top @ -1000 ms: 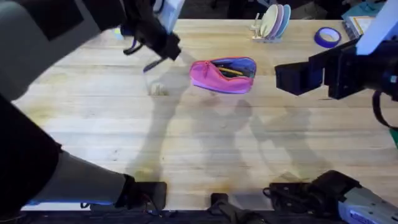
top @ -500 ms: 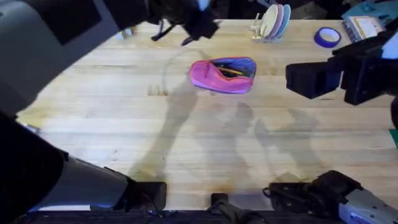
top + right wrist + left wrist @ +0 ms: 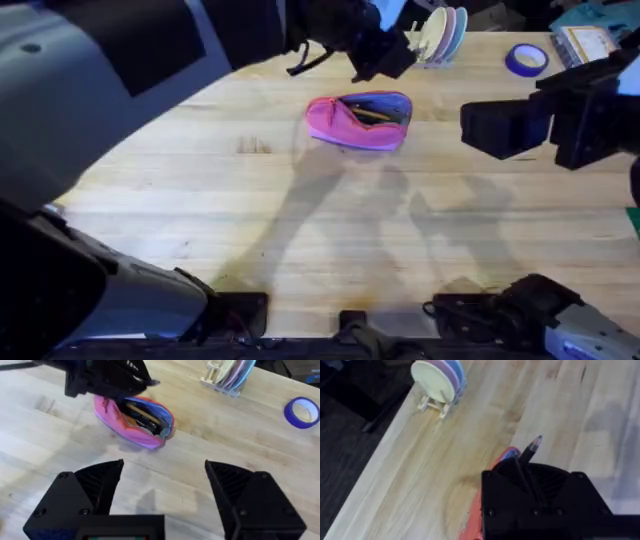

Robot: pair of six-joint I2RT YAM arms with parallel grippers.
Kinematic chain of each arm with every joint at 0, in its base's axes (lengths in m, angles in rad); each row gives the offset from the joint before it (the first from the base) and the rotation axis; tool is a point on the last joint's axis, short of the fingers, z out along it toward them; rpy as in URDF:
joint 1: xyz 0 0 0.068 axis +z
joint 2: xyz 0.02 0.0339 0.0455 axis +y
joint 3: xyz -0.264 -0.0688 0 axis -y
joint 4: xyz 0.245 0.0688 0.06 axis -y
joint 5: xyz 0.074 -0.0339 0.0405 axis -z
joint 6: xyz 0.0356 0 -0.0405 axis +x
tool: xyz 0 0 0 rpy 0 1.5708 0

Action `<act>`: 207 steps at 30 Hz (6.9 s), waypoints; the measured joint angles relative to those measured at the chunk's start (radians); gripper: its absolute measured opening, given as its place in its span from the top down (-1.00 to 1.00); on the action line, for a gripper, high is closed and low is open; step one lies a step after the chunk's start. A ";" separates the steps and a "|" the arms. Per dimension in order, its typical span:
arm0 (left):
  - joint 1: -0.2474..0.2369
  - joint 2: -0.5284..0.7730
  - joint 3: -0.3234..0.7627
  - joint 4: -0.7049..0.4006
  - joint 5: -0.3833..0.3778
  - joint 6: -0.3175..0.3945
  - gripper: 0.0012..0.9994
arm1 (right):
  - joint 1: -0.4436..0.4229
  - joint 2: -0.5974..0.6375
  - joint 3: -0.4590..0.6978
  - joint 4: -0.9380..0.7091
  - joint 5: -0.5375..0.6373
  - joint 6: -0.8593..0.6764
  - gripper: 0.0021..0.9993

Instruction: Unzip the bag, pick up the pens from the table one at a time and place them inside, then zip the bag closed.

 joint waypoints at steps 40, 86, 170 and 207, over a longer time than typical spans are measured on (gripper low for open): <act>-0.048 0.267 0.005 -0.092 -0.269 0.158 0.92 | 0.000 0.000 0.000 0.000 0.000 0.000 -1.00; 0.015 0.001 0.007 -0.330 -0.253 0.109 -0.99 | 0.000 0.000 0.000 0.000 0.000 0.000 -1.00; 0.691 0.137 0.009 -0.744 0.516 1.236 -0.99 | 0.061 0.005 0.000 0.022 -0.061 0.292 -1.00; 0.691 0.137 0.009 -0.745 0.516 1.239 -0.99 | 0.491 0.432 0.000 0.280 0.252 0.741 -1.00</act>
